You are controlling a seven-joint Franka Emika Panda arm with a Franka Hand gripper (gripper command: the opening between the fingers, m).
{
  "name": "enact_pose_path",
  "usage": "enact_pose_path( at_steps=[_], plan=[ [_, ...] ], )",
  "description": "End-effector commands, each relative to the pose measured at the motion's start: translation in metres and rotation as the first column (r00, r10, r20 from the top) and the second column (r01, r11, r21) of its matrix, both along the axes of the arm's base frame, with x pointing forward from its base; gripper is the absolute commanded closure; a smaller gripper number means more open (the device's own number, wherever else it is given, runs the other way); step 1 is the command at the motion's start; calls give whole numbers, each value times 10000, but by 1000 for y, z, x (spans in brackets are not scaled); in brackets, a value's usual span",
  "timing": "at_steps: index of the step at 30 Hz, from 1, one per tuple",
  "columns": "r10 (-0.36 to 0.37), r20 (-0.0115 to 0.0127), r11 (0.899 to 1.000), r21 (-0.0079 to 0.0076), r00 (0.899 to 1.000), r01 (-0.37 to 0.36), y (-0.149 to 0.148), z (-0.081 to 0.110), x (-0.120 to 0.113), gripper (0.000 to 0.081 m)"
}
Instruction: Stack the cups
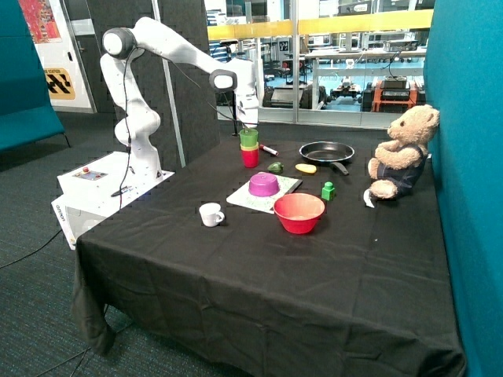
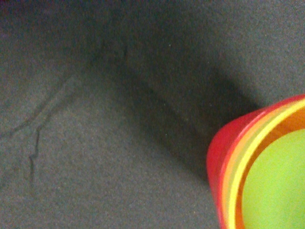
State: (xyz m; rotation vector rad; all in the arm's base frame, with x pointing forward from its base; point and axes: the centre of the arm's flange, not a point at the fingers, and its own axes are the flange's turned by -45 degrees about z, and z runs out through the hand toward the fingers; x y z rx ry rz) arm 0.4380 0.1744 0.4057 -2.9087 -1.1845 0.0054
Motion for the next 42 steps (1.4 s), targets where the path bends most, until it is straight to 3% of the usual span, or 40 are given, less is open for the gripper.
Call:
enact_pose_path(
  at_steps=[1, 16, 18, 21, 38, 40, 42],
  plan=[
    [22, 36, 10000, 4, 10000, -22, 2, -8, -6, 808],
    [60, 36, 10000, 4, 10000, -60, 3, -11, -10, 808],
    [95, 36, 10000, 4, 9999, -95, 2, -11, -11, 683],
    [129, 36, 9999, 4, 9999, -129, 2, -12, -12, 566],
    [235, 36, 9997, 4, 9997, -235, 3, -12, -10, 420],
    [224, 36, 9997, 4, 9997, -224, 3, -12, -9, 281],
    [223, 36, 9998, 4, 9997, -223, 3, -11, -7, 234]
  ],
)
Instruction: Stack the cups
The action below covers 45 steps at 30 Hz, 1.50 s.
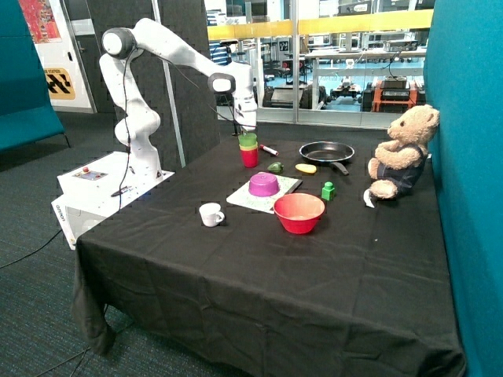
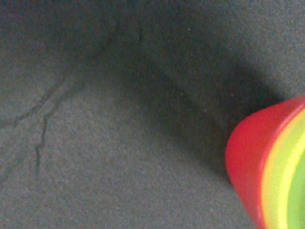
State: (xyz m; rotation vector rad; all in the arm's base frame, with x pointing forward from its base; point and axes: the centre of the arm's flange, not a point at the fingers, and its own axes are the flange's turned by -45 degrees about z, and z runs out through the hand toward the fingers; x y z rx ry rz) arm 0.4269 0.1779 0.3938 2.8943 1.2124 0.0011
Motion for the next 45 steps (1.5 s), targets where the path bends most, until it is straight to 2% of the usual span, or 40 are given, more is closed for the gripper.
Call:
enact_pose_path(
  at_steps=[1, 5, 13, 20, 25, 30, 32, 35, 38, 42, 45],
  plan=[
    [29, -20, 10000, 31, 10000, -29, -1, 1, 4, 215],
    [33, -20, 10000, 31, 10000, -33, 0, 1, 7, 178],
    [3, -20, 10000, 31, 10000, -3, 0, 4, 10, 185],
    [-155, -20, 9999, 31, 9999, 155, -6, 14, 17, 259],
    [-583, -20, 9983, 31, 9983, 583, -17, 23, 24, 317],
    [-1007, -20, 9949, 31, 9949, 1007, -33, 32, 28, 335],
    [-1202, -20, 9927, 31, 9927, 1202, -40, 33, 30, 290],
    [-1406, -20, 9901, 31, 9901, 1406, -50, 34, 29, 366],
    [-1603, -20, 9871, 31, 9871, 1603, -60, 34, 28, 394],
    [-1853, -20, 9827, 31, 9827, 1853, -73, 34, 27, 377],
    [-1966, -20, 9805, 31, 9805, 1966, -82, 34, 28, 415]
  ],
)
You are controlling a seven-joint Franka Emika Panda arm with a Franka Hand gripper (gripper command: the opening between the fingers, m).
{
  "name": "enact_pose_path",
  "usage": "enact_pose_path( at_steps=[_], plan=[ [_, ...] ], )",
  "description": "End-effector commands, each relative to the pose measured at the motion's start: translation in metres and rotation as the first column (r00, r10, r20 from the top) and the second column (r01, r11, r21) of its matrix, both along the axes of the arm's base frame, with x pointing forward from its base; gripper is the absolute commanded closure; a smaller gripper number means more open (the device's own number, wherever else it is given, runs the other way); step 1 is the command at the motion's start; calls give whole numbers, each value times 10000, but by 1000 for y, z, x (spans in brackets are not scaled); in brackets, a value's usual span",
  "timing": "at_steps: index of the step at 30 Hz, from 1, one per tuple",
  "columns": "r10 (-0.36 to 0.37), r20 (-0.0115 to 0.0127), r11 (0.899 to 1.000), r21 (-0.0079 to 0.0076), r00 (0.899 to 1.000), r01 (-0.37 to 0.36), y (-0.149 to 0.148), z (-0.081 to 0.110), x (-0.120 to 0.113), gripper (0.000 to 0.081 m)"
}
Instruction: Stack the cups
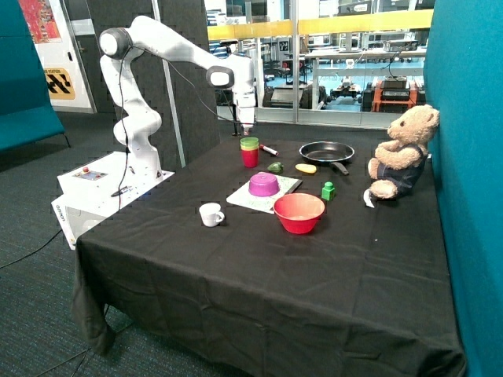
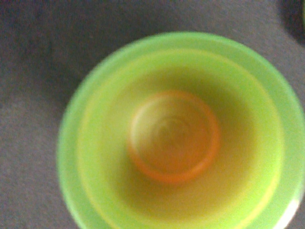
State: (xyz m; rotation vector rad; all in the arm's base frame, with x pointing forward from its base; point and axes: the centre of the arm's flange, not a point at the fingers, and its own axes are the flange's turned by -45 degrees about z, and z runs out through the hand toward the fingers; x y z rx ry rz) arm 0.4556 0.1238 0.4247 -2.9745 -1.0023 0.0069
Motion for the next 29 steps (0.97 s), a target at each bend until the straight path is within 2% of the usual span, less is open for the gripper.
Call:
enact_pose_path(
  at_steps=[1, 14, 29],
  plan=[
    [-689, 50, 9976, -12, 9976, 689, -31, 3, 0, 412],
    [-1139, 50, 9935, -12, 9935, 1139, -60, -5, 11, 389],
    [-838, 50, 9965, -12, 9965, 838, -58, -6, 15, 387]
  ],
)
